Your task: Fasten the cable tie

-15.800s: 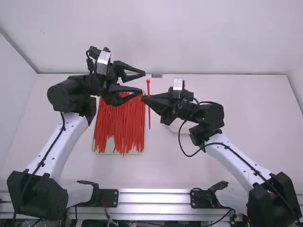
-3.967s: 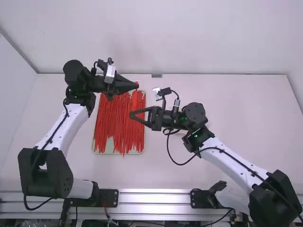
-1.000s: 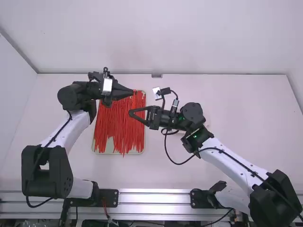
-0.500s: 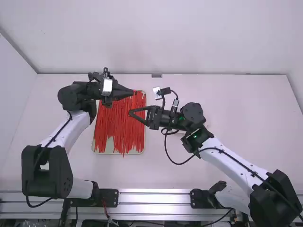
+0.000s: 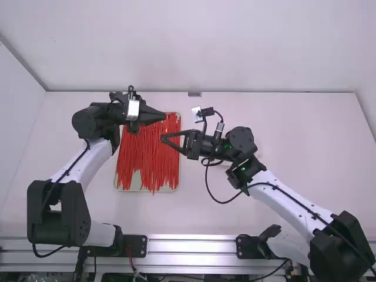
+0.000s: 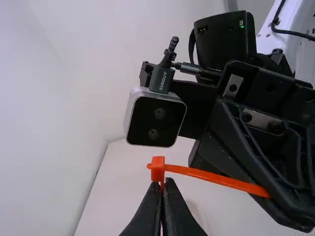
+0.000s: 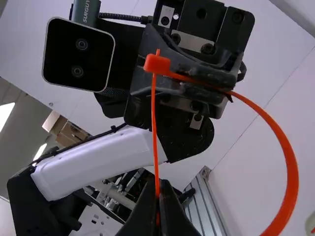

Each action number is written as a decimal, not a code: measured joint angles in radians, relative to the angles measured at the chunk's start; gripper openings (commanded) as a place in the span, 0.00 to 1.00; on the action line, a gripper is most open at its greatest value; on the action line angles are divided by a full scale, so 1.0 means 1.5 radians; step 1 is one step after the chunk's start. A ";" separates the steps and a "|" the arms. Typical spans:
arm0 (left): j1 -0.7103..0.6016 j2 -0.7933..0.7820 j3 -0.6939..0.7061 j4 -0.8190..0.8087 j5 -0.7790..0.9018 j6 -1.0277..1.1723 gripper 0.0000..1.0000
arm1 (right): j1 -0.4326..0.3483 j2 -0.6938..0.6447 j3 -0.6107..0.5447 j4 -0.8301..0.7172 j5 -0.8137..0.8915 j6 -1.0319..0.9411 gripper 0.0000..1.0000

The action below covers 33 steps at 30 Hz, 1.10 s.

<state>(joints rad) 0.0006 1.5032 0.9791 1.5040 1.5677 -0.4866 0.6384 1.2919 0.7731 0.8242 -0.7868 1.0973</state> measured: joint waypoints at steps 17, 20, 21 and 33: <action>0.000 0.000 -0.010 0.005 -0.005 0.000 0.01 | -0.016 0.000 0.000 0.036 0.000 0.006 0.00; 0.000 0.000 -0.010 0.005 -0.005 0.000 0.01 | -0.020 0.000 0.000 0.038 0.000 0.013 0.00; 0.000 0.000 -0.010 0.005 -0.005 0.000 0.01 | -0.022 0.000 0.000 0.038 0.001 0.014 0.00; -0.020 0.000 -0.010 0.031 -0.010 0.000 0.01 | -0.016 0.000 0.000 0.037 0.027 0.000 0.00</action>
<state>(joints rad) -0.0292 1.5032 0.9638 1.5497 1.5532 -0.4866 0.6140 1.2919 0.7731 0.8799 -0.7460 1.0969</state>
